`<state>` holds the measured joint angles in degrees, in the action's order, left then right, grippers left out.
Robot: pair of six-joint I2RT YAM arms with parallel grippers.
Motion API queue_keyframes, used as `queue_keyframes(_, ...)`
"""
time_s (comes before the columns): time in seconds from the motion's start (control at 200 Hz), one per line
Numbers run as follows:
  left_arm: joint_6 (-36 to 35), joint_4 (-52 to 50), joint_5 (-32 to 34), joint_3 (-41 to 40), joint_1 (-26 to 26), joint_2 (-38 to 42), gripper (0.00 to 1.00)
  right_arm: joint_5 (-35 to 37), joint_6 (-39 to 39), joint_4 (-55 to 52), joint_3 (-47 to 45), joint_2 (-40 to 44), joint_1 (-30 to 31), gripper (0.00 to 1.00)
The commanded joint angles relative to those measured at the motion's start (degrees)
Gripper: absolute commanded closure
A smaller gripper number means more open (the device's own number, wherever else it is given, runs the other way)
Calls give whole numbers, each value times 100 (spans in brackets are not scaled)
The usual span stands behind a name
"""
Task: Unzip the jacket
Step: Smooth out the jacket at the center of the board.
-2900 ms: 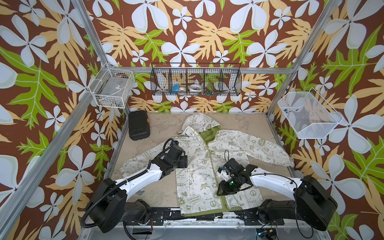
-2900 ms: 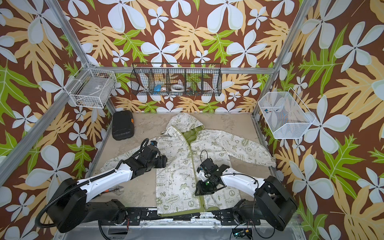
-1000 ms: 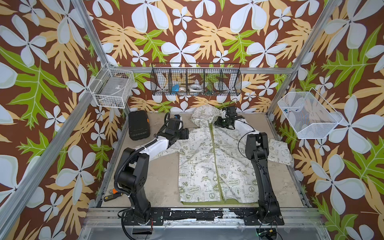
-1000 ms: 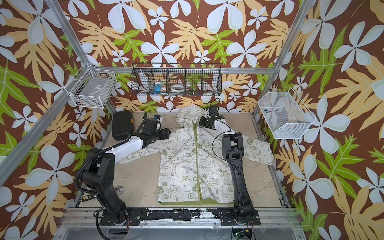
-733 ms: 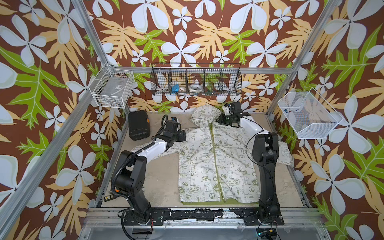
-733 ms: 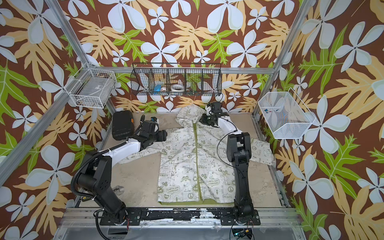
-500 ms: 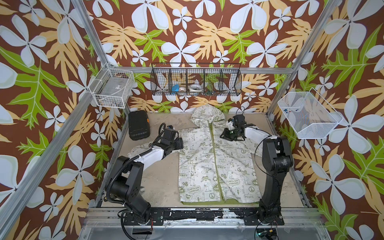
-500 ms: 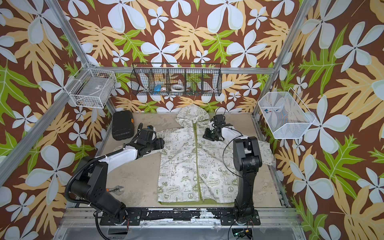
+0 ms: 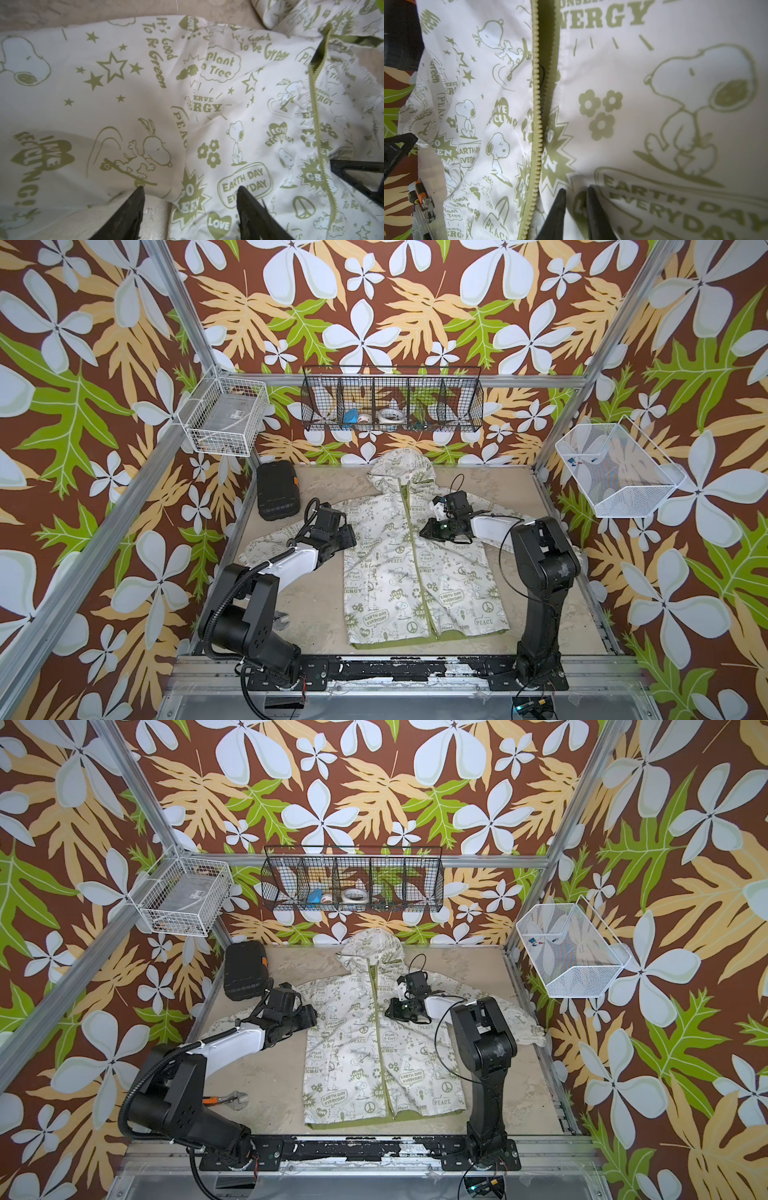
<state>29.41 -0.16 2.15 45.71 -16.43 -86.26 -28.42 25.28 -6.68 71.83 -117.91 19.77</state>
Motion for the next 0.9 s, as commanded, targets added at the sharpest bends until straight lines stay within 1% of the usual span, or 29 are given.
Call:
queue_keyframes(0.0,-98,185,174,63,129,311,25,535,109,-859,240,-188,97,79)
queue_keyframes(0.08,-358,291,255,113,260,698,21,940,-36,-1060,384,80,79,80)
queue_keyframes(0.185,-675,759,391,23,470,1301,16,1454,-350,-1240,375,745,-90,79)
queue_keyframes(0.24,-905,1154,429,-123,563,1661,15,1591,-435,-1186,189,1171,-252,78)
queue_keyframes(0.315,-1322,1870,649,-525,610,2218,13,1883,-520,-931,-299,1941,-597,75)
queue_keyframes(0.37,-1596,2449,898,-955,634,2665,9,2062,-624,-588,-844,2587,-889,75)
queue_keyframes(0.425,-1727,3008,1265,-1423,653,3072,1,2279,-758,-93,-1479,3295,-1199,75)
queue_keyframes(0.495,-1642,3693,1736,-2056,734,3414,0,2711,-920,759,-2363,4254,-1524,74)
queue_keyframes(0.54,-1487,4042,1909,-2422,807,3509,0,3110,-906,1322,-2964,4794,-1683,68)
queue_keyframes(0.566,-1397,4200,1900,-2620,861,3519,0,3274,-1103,1748,-3320,5055,-1736,64)
queue_keyframes(0.586,-1327,4309,1907,-2734,894,3516,0,3522,-1162,2185,-3701,5266,-1732,58)
queue_keyframes(0.626,-1182,4437,2009,-2924,921,3483,0,3627,-1473,2858,-4232,5523,-1757,51)
queue_keyframes(0.696,-1153,4707,2079,-3117,919,3362,0,3827,-1881,3970,-5013,5756,-1757,38)
queue_keyframes(0.756,-1262,4991,2170,-3254,921,3206,0,4081,-1934,4810,-5507,5685,-1823,30)
queue_keyframes(0.821,-1258,5083,2319,-3336,947,3065,0,4439,-1880,5382,-5679,5331,-1937,29)
queue_keyframes(0.871,-1182,5062,2420,-3373,956,2997,0,4577,-1964,5915,-5758,4887,-1981,29)
queue_keyframes(0.896,-1176,5078,2406,-3397,953,2978,0,4568,-1875,6060,-5772,4651,-2008,29)
